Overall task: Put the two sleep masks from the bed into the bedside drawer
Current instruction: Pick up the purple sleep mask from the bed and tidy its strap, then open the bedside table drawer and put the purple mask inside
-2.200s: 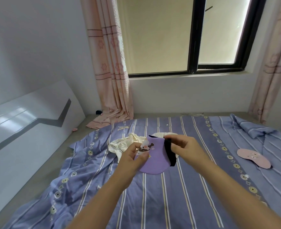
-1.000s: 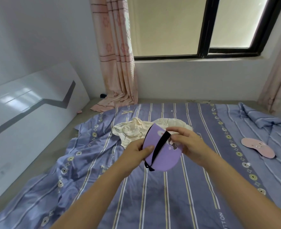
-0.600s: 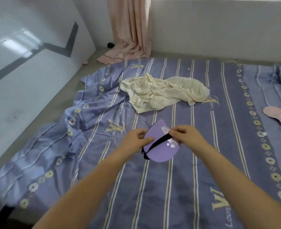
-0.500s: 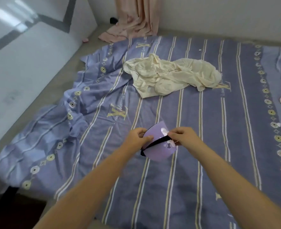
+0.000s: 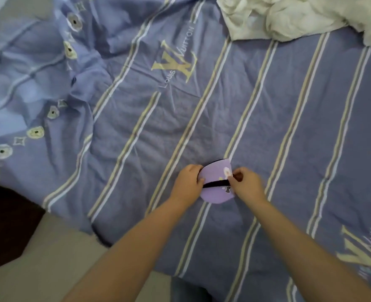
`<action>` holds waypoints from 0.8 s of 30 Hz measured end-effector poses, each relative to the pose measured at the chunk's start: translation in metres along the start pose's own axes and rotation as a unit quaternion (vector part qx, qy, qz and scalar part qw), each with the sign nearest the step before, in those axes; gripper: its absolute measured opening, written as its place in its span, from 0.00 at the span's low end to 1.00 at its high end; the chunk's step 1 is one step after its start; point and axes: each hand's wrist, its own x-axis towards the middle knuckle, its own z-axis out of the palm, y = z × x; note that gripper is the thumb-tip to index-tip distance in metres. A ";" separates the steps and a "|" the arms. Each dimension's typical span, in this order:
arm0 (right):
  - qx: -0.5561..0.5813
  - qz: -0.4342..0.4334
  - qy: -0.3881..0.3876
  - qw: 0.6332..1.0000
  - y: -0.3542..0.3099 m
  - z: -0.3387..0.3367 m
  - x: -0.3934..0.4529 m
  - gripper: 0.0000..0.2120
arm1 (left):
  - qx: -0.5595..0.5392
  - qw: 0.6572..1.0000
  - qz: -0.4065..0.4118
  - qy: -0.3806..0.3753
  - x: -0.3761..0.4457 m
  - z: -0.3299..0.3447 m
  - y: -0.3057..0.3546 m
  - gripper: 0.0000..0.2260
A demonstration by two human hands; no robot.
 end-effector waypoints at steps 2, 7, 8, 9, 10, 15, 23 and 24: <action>-0.048 -0.027 0.012 0.998 -0.001 0.005 -0.003 0.14 | 0.002 0.999 0.013 0.042 -0.010 -0.003 -0.004 0.15; -0.101 -0.017 0.005 0.995 -0.023 0.019 -0.019 0.14 | 0.025 0.996 0.002 0.090 -0.054 -0.026 -0.027 0.15; -0.118 -0.011 0.022 0.993 -0.029 0.021 -0.025 0.15 | 0.036 0.995 -0.002 0.098 -0.064 -0.030 -0.034 0.16; -0.152 -0.016 0.041 0.987 -0.035 0.023 -0.033 0.17 | 0.055 0.992 -0.007 0.112 -0.075 -0.036 -0.043 0.17; -0.194 -0.030 0.056 0.979 -0.043 0.026 -0.041 0.18 | 0.083 0.989 -0.016 0.123 -0.087 -0.043 -0.052 0.18; -0.306 -0.222 0.000 0.926 -0.121 0.086 -0.086 0.18 | 0.154 0.960 -0.126 0.197 -0.153 -0.103 -0.119 0.21; -0.305 -0.417 -0.108 0.849 -0.274 0.282 -0.181 0.18 | 0.109 0.910 -0.276 0.289 -0.264 -0.217 -0.281 0.21; -0.310 -0.435 -0.120 0.837 -0.291 0.310 -0.194 0.18 | 0.101 0.904 -0.290 0.298 -0.279 -0.232 -0.306 0.21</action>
